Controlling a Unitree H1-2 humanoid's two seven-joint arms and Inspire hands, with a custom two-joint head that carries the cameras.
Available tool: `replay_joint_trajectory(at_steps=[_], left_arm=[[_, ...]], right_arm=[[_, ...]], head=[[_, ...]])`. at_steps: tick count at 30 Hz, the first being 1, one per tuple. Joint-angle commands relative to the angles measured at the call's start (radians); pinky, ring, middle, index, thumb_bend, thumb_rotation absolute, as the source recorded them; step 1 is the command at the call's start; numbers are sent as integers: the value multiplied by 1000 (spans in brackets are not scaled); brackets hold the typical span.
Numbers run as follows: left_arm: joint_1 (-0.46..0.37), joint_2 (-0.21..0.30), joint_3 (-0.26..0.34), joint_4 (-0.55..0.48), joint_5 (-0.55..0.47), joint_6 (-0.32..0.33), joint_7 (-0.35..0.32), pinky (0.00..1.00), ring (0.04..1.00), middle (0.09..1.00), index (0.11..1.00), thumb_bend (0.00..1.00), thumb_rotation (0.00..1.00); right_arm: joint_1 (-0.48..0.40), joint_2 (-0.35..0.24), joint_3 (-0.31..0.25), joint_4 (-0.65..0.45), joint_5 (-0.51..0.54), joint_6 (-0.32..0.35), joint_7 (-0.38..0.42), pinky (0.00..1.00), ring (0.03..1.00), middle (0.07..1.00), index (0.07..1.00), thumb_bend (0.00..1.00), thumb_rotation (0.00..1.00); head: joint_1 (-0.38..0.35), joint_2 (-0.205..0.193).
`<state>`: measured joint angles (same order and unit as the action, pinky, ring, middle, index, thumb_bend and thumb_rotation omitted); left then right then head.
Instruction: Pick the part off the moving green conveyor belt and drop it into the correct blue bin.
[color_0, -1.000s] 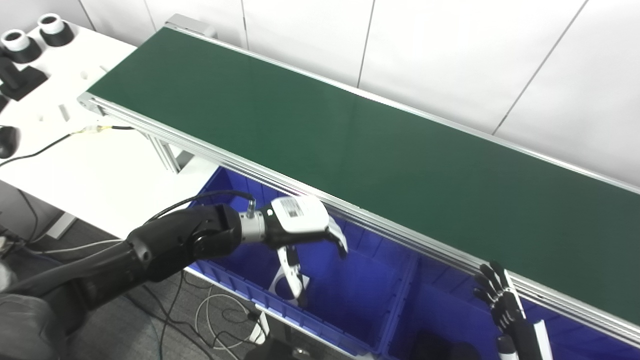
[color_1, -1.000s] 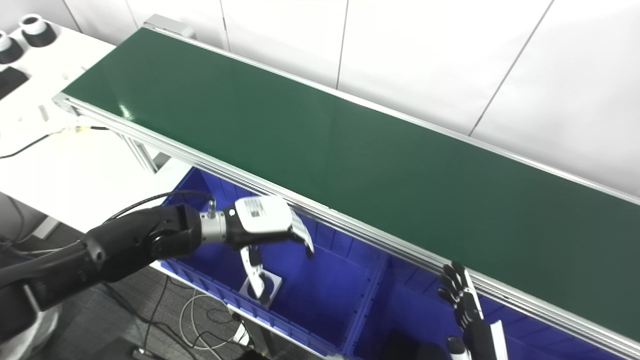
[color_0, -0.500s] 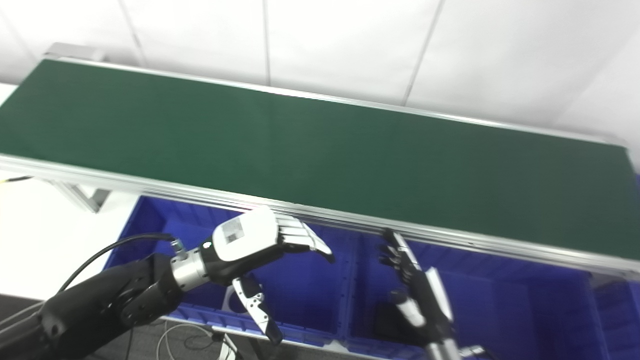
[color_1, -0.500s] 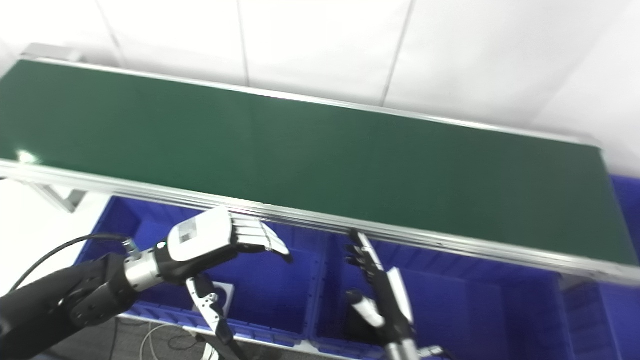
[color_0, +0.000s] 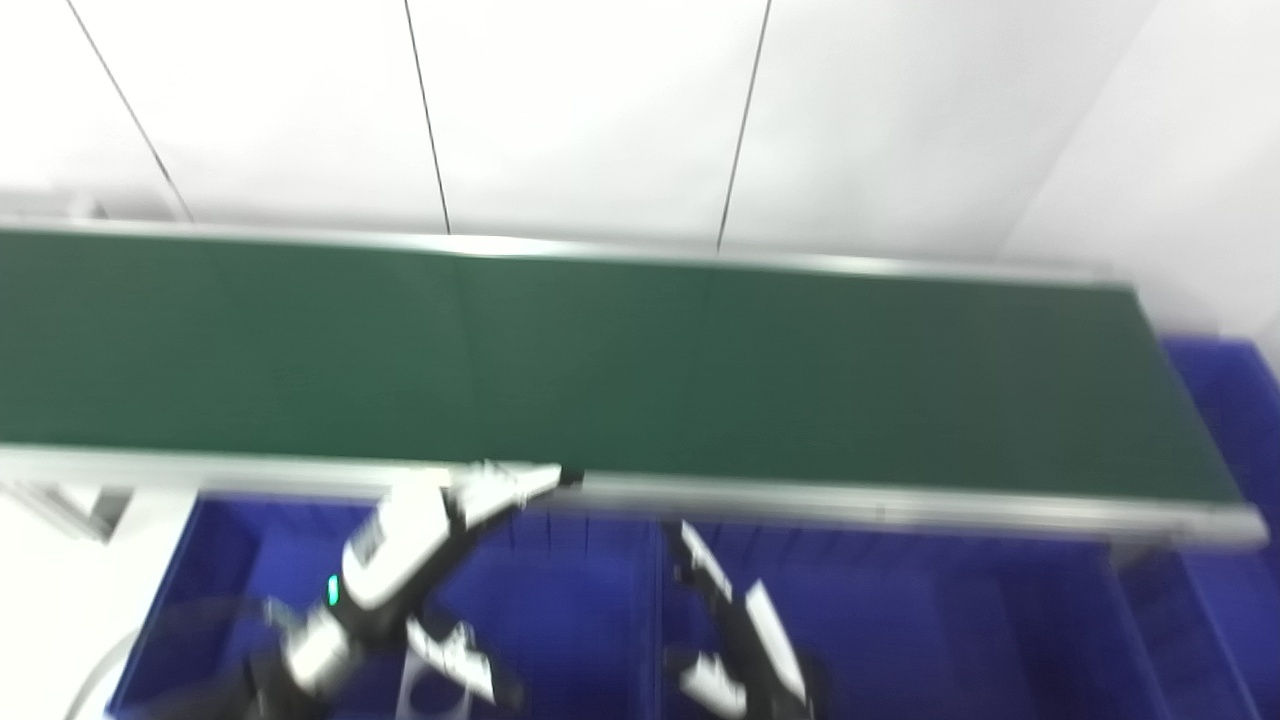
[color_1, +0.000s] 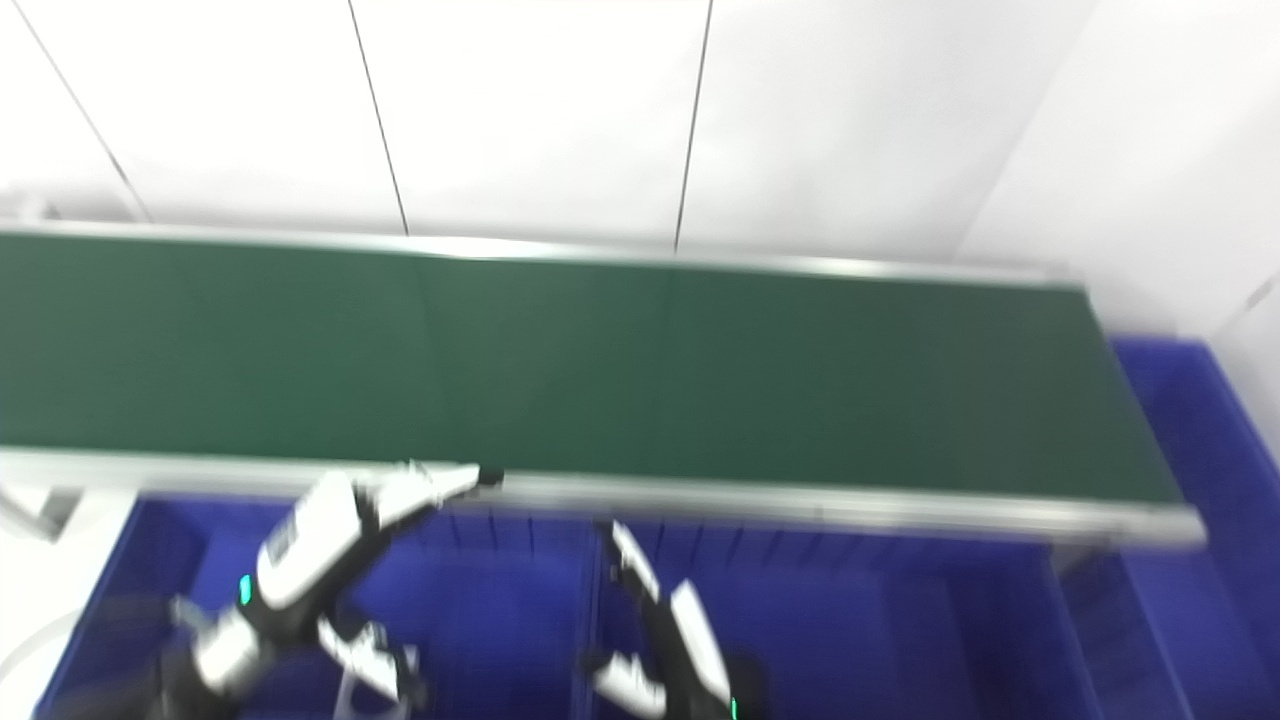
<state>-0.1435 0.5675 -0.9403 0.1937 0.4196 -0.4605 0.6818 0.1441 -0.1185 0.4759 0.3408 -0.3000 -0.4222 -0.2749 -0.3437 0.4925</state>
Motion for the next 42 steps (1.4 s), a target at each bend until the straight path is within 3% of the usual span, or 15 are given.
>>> replay_joint_trajectory(at_steps=[1, 4, 6, 8, 11, 16, 21, 22, 25, 26, 29, 31, 36, 42], left_arm=[[4, -24, 11, -4, -97, -9, 9, 748, 822, 853, 857, 994, 848], [30, -67, 31, 8, -208, -9, -59, 791, 869, 886, 883, 1000, 872], [56, -108, 70, 15, -290, -9, -127, 850, 918, 921, 913, 1000, 884], [80, -140, 111, 16, -333, -9, -185, 858, 933, 938, 932, 995, 886], [110, -184, 174, 22, -355, -9, -269, 854, 947, 963, 932, 981, 866], [144, -217, 235, 17, -326, -9, -339, 878, 975, 988, 912, 1000, 834], [161, -213, 269, 6, -301, -9, -372, 866, 969, 987, 898, 1000, 800], [163, -216, 276, 1, -306, -9, -381, 889, 980, 992, 906, 999, 796], [171, -229, 298, -15, -312, -9, -403, 967, 999, 1000, 937, 982, 801], [176, -239, 307, -21, -320, -9, -417, 971, 999, 1000, 939, 981, 801], [191, -267, 337, -36, -347, -9, -469, 997, 1000, 1000, 966, 970, 820], [202, -290, 359, -46, -374, -9, -521, 1000, 1000, 1000, 974, 976, 815], [216, -335, 406, -36, -380, -9, -600, 1000, 1000, 1000, 984, 997, 819], [220, -379, 454, -37, -368, -9, -655, 1000, 1000, 1000, 985, 984, 798]], right_arm=[[-8, -18, 18, -12, 18, -48, -37, 900, 942, 980, 961, 941, 987], [-14, -45, 37, -6, 37, -48, -56, 883, 932, 977, 961, 942, 988], [-17, -65, 48, -5, 51, -48, -66, 970, 965, 988, 979, 942, 991], [-18, -80, 57, -7, 70, -48, -81, 929, 954, 987, 980, 933, 980], [-17, -95, 66, -14, 98, -48, -97, 887, 943, 990, 983, 939, 969], [-3, -108, 71, -52, 94, -48, -125, 901, 957, 1000, 997, 986, 988], [6, -102, 75, -99, 63, -48, -152, 934, 985, 1000, 1000, 993, 1000], [7, -99, 75, -106, 58, -48, -154, 942, 990, 1000, 1000, 993, 1000], [10, -94, 71, -124, 43, -48, -159, 943, 992, 1000, 1000, 971, 1000], [15, -93, 64, -138, 41, -48, -154, 943, 992, 1000, 1000, 969, 1000], [29, -88, 38, -170, 40, -48, -135, 934, 989, 996, 997, 941, 998], [36, -84, 18, -194, 44, -47, -119, 905, 972, 989, 990, 938, 991], [44, -68, -26, -225, 49, -47, -69, 871, 950, 986, 981, 945, 990], [42, -64, -62, -246, 48, -47, -35, 838, 926, 969, 967, 914, 992]], head=[[34, 0], [109, -15], [147, -19], [180, -23], [230, -21], [246, 5], [207, 74], [181, 108], [154, 145], [140, 176], [130, 211], [129, 256], [145, 281], [172, 351]])
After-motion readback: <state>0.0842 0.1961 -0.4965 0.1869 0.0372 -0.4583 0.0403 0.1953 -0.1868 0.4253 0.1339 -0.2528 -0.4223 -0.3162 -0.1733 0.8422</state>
